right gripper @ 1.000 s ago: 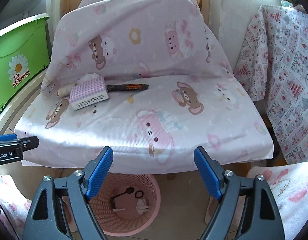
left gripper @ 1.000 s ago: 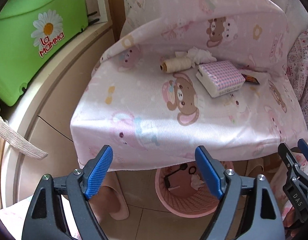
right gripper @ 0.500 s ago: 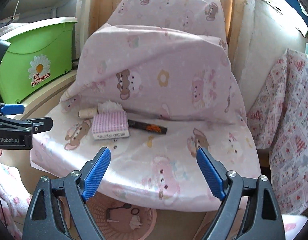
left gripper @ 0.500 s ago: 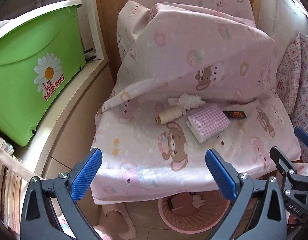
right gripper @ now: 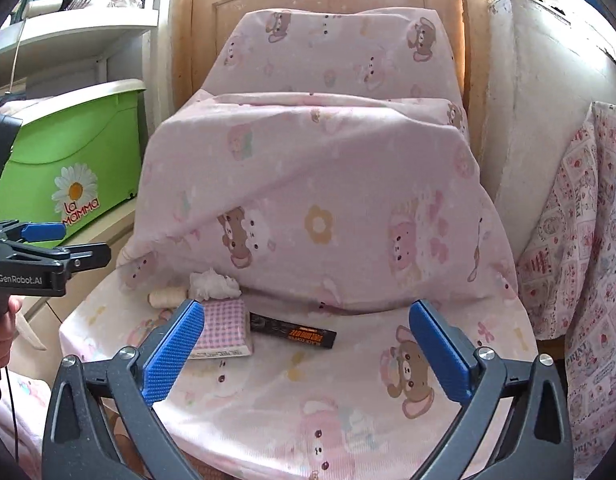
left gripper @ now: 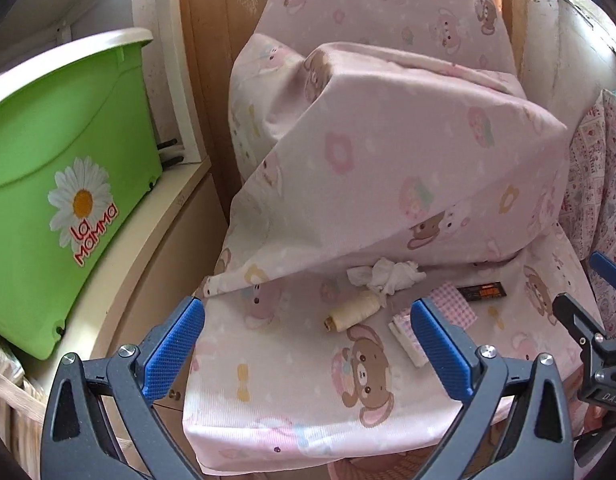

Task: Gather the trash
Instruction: 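Raise both open grippers back toward the seat, then grasp the pink checkered box with the right gripper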

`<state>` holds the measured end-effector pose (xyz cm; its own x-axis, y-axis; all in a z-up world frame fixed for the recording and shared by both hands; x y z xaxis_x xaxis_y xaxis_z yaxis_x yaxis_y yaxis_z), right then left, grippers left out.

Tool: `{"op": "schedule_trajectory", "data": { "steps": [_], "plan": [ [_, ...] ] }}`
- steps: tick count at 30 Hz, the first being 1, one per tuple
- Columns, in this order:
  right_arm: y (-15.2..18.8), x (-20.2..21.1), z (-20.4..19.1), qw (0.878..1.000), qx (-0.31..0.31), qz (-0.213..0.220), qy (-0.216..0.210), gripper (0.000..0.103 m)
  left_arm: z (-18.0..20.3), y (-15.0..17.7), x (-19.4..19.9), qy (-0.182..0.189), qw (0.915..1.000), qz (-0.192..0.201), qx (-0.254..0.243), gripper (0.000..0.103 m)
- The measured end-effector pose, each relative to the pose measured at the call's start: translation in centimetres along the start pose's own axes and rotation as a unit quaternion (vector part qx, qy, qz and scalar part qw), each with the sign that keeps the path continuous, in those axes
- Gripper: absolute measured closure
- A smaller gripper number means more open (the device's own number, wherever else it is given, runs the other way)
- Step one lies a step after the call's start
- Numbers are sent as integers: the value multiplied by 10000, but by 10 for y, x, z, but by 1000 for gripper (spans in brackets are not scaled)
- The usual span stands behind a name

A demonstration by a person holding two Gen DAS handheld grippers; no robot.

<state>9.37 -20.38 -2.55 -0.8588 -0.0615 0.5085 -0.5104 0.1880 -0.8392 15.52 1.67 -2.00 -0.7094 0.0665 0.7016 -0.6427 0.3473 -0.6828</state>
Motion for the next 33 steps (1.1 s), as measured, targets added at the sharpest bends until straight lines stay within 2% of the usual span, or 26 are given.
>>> {"op": "schedule_trajectory", "data": {
  "steps": [2, 3, 6, 8, 15, 22, 29, 33],
  "plan": [
    [8, -11, 3, 9998, 2, -162, 92, 0, -4, 12, -18, -15, 9984, -542, 131, 1],
    [11, -16, 3, 9997, -22, -250, 78, 0, -6, 16, -24, 100, 9971, -726, 221, 1],
    [17, -25, -2, 9990, -79, -430, -45, 0, -16, 22, -27, 196, 9945, -887, 517, 1],
    [20, -30, -10, 9987, -89, -483, -121, 0, -19, 23, -26, 318, 9934, -902, 626, 1],
    [36, -50, -50, 9960, 231, -739, -448, 0, -24, 21, -30, 85, 9938, -967, 545, 1],
    [53, -68, -82, 9915, 718, -943, -546, 0, -32, 23, -36, 346, 9898, -1039, 907, 1],
    [56, -89, -84, 9911, 559, -1124, -434, 0, -27, 21, -41, 227, 9909, -1091, 761, 1],
    [54, -97, -79, 9913, 350, -1202, -413, 0, -24, 23, -45, 283, 9901, -1163, 734, 1]
  ]
}}
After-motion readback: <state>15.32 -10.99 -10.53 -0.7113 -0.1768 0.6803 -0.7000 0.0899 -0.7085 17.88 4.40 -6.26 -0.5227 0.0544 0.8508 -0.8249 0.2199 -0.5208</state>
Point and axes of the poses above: each gripper's, at about its wrist camera, not at the fingertips, and x roughly against the way its jaws point, z to its right, y to its underside, the point moved 4 cm from there along -x, roughly the way its jaws point, and after that the axes turned 13 degrees about -x, right-handed, at the moved point
